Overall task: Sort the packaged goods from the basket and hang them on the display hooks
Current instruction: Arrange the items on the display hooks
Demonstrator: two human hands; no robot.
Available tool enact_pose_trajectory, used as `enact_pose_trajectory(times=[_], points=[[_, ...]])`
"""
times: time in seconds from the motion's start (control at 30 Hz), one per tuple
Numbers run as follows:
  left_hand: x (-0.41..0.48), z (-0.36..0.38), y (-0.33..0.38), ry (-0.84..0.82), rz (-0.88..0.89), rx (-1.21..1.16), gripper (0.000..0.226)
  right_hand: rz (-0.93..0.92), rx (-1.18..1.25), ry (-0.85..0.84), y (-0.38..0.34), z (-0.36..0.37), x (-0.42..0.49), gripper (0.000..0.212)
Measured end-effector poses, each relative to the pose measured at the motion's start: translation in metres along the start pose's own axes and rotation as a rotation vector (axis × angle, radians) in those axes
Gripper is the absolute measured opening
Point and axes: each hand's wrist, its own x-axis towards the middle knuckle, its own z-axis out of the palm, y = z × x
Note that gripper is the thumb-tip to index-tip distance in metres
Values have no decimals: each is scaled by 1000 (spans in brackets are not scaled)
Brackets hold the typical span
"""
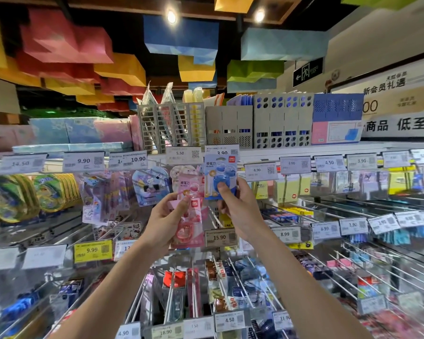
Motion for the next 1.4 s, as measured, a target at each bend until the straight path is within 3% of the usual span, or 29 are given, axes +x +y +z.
enact_pose_trajectory(times=[0.2, 0.33, 0.37, 0.43, 0.47, 0.57, 0.77, 0.9, 1.07, 1.17, 1.23, 1.4], points=[[1, -8, -2, 56, -9, 17, 45, -17, -107, 11, 27, -3, -13, 36], [-1, -8, -3, 75, -10, -4, 30, 78, -80, 61, 40, -2, -17, 62], [-1, -8, -3, 72, -15, -6, 28, 61, -75, 66, 38, -2, -13, 55], [0, -7, -2, 66, -20, -10, 29, 3, -60, 48, 29, -2, -3, 19], [0, -7, -2, 63, -21, -13, 29, -12, -58, 60, 25, -1, 2, 17], [0, -5, -1, 49, -28, -23, 26, -26, -43, 96, 16, 6, 14, 56], [2, -7, 1, 62, -38, -25, 38, -49, -56, 155, 11, 8, 20, 38], [4, -10, 2, 64, -44, -26, 46, -109, -96, 226, 18, 11, 16, 44], [4, -10, 3, 64, -49, -36, 36, -127, -60, 296, 18, 17, 13, 67], [6, -10, 4, 75, -53, -31, 39, -84, 3, 319, 18, 19, 17, 47], [5, -10, 5, 76, -54, -23, 44, -59, 9, 318, 19, 20, 18, 49], [-5, -14, 16, 7, -28, 141, 29, -62, 93, 253, 19, 13, 8, 40]])
